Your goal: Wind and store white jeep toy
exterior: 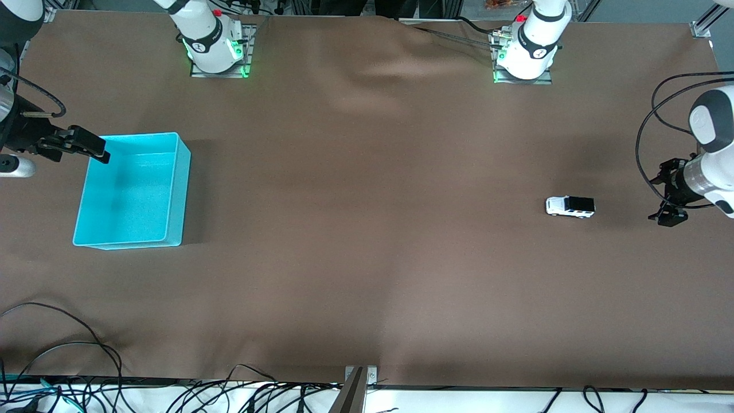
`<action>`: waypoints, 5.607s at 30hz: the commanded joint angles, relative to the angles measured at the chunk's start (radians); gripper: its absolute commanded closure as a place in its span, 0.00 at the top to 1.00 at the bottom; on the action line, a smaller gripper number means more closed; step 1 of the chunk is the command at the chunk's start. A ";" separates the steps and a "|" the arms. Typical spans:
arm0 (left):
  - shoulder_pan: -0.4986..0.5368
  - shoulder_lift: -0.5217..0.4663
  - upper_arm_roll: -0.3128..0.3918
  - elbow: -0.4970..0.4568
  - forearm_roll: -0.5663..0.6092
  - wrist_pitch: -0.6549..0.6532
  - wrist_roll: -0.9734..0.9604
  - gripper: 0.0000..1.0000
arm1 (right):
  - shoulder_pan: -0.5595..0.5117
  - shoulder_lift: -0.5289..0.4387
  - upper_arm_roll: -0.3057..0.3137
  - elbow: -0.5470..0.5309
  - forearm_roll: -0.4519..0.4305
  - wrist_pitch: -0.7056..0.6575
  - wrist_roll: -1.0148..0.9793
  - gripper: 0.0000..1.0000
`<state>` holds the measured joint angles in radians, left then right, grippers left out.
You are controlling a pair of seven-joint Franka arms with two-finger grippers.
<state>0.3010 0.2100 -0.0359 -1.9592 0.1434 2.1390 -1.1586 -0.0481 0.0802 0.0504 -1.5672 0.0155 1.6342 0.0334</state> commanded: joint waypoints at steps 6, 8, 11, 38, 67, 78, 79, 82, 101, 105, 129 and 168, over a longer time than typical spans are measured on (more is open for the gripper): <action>0.001 -0.047 -0.045 0.126 0.005 -0.175 0.266 1.00 | -0.003 -0.002 0.000 0.012 0.001 -0.014 0.003 1.00; 0.000 -0.054 -0.047 0.147 0.005 -0.206 0.327 1.00 | -0.003 -0.002 0.000 0.012 0.001 -0.014 0.003 1.00; -0.003 -0.057 -0.052 0.181 0.005 -0.238 0.411 1.00 | -0.003 -0.002 0.000 0.012 0.001 -0.013 0.002 1.00; -0.005 -0.057 -0.127 0.456 -0.056 -0.505 1.215 1.00 | -0.006 0.007 0.000 0.012 -0.002 -0.013 0.010 1.00; 0.003 -0.081 -0.150 0.439 -0.136 -0.544 1.330 1.00 | -0.004 0.006 0.000 0.012 -0.002 -0.016 0.005 1.00; 0.003 -0.081 -0.156 0.438 -0.136 -0.545 1.330 1.00 | -0.006 0.006 -0.001 0.012 -0.002 -0.016 0.002 1.00; 0.003 -0.083 -0.156 0.438 -0.136 -0.545 1.330 1.00 | -0.006 0.006 -0.001 0.012 -0.002 -0.017 0.002 1.00; 0.003 -0.083 -0.156 0.438 -0.136 -0.544 1.332 1.00 | -0.006 0.006 -0.001 0.012 0.000 -0.016 0.005 1.00; -0.002 -0.083 -0.157 0.434 -0.134 -0.545 1.330 1.00 | -0.006 0.004 -0.001 0.012 0.000 -0.016 0.008 1.00; -0.002 -0.083 -0.157 0.434 -0.133 -0.544 1.329 1.00 | -0.007 0.009 -0.004 0.012 0.000 -0.013 0.014 1.00; 0.001 -0.124 -0.177 0.411 -0.145 -0.547 1.320 1.00 | -0.006 -0.082 0.029 -0.161 0.009 0.116 0.121 1.00; 0.007 -0.084 -0.176 0.422 -0.166 -0.533 1.329 1.00 | 0.333 0.343 0.312 -0.094 -0.152 0.460 1.614 1.00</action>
<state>0.3048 0.1079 -0.2103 -1.5440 0.0002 1.5961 0.1460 0.2420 0.3260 0.3629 -1.7647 -0.1073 2.1025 1.5066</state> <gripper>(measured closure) 0.000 0.000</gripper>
